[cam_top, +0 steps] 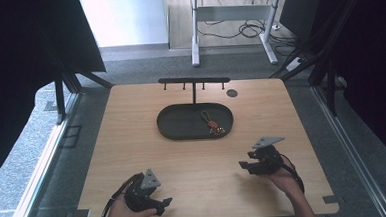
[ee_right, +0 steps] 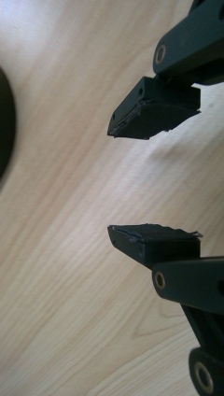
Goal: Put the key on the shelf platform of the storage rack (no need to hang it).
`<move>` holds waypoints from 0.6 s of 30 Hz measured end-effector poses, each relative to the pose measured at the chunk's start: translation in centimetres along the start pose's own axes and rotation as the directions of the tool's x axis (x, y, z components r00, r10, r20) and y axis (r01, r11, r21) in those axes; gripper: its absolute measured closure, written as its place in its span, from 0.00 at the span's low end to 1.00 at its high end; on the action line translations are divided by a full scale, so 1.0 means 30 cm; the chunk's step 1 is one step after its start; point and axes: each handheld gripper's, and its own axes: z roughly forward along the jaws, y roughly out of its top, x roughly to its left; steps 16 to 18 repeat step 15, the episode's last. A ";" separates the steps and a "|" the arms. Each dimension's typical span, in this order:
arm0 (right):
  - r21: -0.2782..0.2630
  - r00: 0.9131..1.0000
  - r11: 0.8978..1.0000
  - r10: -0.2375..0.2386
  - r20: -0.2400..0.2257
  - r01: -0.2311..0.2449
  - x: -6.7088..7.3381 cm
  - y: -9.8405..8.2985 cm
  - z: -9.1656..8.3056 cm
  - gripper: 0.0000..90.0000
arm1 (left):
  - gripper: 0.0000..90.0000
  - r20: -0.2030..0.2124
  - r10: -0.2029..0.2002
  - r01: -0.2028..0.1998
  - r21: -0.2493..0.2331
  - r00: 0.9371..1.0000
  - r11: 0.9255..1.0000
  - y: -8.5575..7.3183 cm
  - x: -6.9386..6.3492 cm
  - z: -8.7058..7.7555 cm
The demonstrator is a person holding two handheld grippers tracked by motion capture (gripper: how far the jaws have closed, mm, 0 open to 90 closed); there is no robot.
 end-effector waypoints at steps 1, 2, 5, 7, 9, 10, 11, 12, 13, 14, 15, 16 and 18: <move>0.009 1.000 1.000 -0.007 0.002 0.007 -0.001 -0.006 0.000 0.50 | 0.20 0.000 0.001 -0.001 -0.003 1.000 1.000 -0.001 0.000 0.001; 0.010 1.000 1.000 -0.008 0.010 0.008 -0.002 -0.010 -0.003 0.50 | 0.20 -0.002 0.001 -0.001 -0.002 1.000 1.000 -0.001 -0.001 0.002; -0.016 1.000 1.000 0.003 0.022 -0.003 -0.012 -0.019 -0.018 0.50 | 0.20 0.000 0.005 -0.005 0.001 1.000 1.000 0.001 -0.004 0.003; -0.028 0.999 1.000 0.011 0.037 -0.010 -0.017 -0.025 -0.027 0.50 | 0.20 0.001 0.008 -0.008 0.000 1.000 1.000 0.002 -0.006 0.003; -0.038 0.999 0.999 0.023 0.042 -0.021 -0.023 -0.033 -0.035 0.49 | 0.20 0.004 0.008 -0.008 -0.001 1.000 1.000 0.003 -0.006 0.002; -0.040 0.999 0.999 0.026 0.046 -0.024 -0.027 -0.039 -0.038 0.48 | 0.20 0.002 0.007 -0.007 -0.003 1.000 1.000 0.003 -0.005 0.000; -0.039 0.999 0.999 0.035 0.042 -0.033 -0.031 -0.047 -0.040 0.47 | 0.20 0.003 0.002 -0.002 -0.007 1.000 1.000 0.003 -0.003 -0.002; -0.041 0.998 0.998 0.044 0.036 -0.042 -0.036 -0.056 -0.041 0.46 | 0.20 0.002 0.001 -0.001 -0.010 1.000 1.000 0.003 0.000 -0.004; -0.042 0.998 0.998 0.054 0.031 -0.053 -0.044 -0.066 -0.041 0.45 | 0.20 -0.002 -0.005 0.005 -0.013 1.000 1.000 0.003 0.002 -0.006; -0.041 0.997 0.997 0.065 0.035 -0.064 -0.054 -0.077 -0.040 0.44 | 0.20 -0.005 -0.008 0.008 -0.017 1.000 1.000 0.003 0.004 -0.008; -0.036 0.996 0.996 0.077 0.042 -0.075 -0.065 -0.087 -0.037 0.43 | 0.20 -0.009 -0.011 0.011 -0.020 1.000 1.000 0.003 0.006 -0.009; -0.036 0.996 0.996 0.077 0.042 -0.075 -0.065 -0.087 -0.037 0.43 | 0.20 -0.009 -0.011 0.011 -0.020 1.000 1.000 0.003 0.006 -0.009; -0.036 0.996 0.996 0.077 0.042 -0.075 -0.065 -0.087 -0.037 0.43 | 0.20 -0.009 -0.011 0.011 -0.020 1.000 1.000 0.003 0.006 -0.009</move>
